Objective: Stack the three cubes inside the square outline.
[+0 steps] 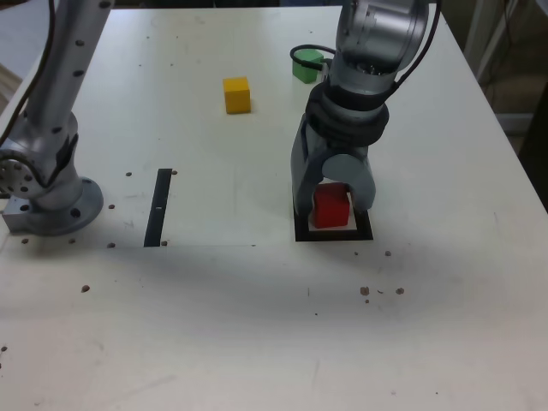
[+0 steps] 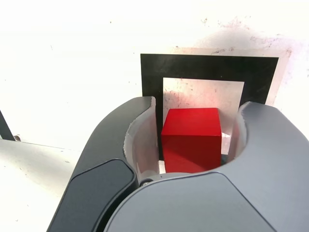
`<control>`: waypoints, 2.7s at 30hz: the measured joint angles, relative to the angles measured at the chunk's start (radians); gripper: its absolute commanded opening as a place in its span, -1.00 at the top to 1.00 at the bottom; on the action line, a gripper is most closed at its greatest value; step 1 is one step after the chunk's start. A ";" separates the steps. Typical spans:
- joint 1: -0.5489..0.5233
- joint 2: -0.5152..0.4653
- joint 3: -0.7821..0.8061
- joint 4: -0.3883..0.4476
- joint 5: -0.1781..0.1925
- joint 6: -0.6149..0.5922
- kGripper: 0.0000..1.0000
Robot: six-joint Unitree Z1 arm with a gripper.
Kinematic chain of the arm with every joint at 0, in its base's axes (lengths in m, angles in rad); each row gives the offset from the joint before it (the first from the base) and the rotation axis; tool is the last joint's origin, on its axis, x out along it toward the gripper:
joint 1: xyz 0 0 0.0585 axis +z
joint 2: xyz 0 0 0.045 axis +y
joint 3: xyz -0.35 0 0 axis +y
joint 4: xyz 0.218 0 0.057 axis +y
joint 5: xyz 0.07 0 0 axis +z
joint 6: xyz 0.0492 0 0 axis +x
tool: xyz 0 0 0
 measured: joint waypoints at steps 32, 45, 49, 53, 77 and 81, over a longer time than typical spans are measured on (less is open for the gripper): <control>0.441 -0.268 0.129 0.098 0.138 0.313 -0.99; 0.740 -0.217 0.118 0.073 0.215 0.497 -0.98; 0.771 -0.165 0.115 0.050 0.215 0.555 -0.97; 0.780 -0.130 0.116 0.026 0.215 0.613 -0.92; 0.780 -0.027 0.107 -0.018 0.184 0.708 -0.39; 0.780 -0.026 0.107 -0.025 0.179 0.708 -0.20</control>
